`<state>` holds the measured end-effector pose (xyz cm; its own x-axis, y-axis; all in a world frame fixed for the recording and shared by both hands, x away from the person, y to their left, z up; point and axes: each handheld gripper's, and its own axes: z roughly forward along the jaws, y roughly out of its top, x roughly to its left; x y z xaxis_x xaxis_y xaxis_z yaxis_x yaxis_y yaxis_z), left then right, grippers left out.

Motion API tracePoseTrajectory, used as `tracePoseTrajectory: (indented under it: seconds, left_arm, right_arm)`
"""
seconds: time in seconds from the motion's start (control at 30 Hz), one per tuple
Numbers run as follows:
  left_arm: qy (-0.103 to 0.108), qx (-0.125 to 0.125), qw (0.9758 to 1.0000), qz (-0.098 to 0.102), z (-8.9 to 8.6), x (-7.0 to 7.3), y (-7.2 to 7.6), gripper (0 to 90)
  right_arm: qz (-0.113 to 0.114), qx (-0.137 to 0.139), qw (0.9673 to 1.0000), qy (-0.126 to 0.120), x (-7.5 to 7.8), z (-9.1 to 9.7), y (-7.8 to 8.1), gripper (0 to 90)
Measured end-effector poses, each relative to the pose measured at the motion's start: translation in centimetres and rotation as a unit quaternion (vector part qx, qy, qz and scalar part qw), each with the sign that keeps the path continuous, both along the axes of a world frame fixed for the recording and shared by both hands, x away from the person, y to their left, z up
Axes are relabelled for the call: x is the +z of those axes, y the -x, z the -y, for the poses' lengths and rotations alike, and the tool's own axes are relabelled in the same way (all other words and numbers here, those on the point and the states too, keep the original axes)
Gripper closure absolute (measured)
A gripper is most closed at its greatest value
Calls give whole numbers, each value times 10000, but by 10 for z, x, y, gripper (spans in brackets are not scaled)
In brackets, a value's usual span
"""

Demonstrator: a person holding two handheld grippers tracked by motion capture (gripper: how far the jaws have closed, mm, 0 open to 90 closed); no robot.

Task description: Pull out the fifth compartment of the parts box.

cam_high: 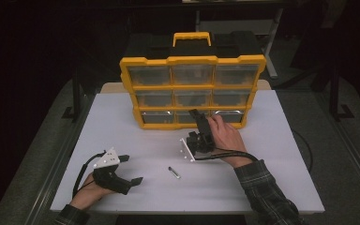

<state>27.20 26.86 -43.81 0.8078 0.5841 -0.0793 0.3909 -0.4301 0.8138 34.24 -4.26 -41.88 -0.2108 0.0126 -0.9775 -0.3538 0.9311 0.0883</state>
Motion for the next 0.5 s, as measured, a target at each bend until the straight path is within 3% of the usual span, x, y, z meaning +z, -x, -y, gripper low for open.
tracePoseTrajectory:
  seconds: [0.23,0.5]
  left_arm:
    - [-5,-11,10000,24,0,0,0,0]
    - [-23,2,10000,15,-1,0,0,0]
  right_arm:
    - [96,-7,10000,-4,5,-1,-1,0]
    - [186,-108,9996,-185,14,3,-4,0]
